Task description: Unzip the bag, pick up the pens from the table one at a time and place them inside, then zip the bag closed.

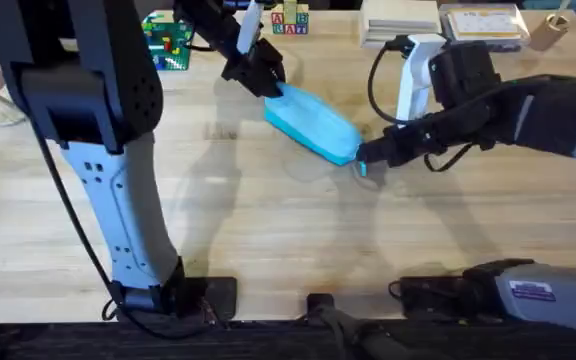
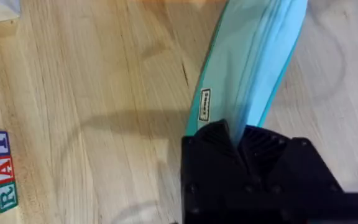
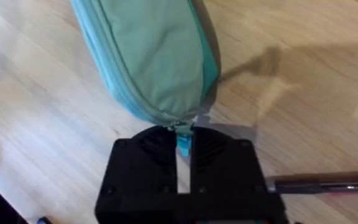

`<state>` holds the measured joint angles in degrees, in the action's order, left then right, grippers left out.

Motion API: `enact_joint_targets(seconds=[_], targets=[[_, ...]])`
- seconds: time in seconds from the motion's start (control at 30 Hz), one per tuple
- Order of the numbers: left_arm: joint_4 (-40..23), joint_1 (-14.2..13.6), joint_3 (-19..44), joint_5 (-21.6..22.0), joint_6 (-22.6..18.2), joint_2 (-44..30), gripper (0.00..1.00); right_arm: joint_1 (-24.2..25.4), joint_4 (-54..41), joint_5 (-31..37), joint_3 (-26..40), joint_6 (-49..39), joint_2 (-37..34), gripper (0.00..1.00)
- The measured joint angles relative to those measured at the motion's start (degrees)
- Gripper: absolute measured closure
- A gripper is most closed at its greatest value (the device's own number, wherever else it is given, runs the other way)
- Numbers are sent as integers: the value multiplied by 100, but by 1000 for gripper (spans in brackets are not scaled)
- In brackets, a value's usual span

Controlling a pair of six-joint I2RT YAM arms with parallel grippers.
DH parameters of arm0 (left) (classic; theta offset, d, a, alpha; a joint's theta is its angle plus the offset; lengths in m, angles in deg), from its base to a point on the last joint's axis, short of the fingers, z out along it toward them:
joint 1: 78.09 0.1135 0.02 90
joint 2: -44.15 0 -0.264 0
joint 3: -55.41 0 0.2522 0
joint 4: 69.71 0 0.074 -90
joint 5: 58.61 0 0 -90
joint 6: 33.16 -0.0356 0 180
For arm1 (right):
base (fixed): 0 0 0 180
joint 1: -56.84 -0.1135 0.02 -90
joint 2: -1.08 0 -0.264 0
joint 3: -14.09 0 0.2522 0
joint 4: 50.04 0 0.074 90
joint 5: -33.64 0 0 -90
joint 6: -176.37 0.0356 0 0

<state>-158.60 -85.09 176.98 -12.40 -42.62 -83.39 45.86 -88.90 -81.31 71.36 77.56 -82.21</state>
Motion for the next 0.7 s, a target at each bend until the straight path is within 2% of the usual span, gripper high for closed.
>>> enact_joint_targets(seconds=[0.53, 0.7], targets=[[-2, 0, 0, 0, 0, 0, 958, 0, -37, -17, 0, 1, 5, 972], [2, 0, 0, 2, 0, 0, 958, 0, -142, 5, 4, 25, 586, 971]])
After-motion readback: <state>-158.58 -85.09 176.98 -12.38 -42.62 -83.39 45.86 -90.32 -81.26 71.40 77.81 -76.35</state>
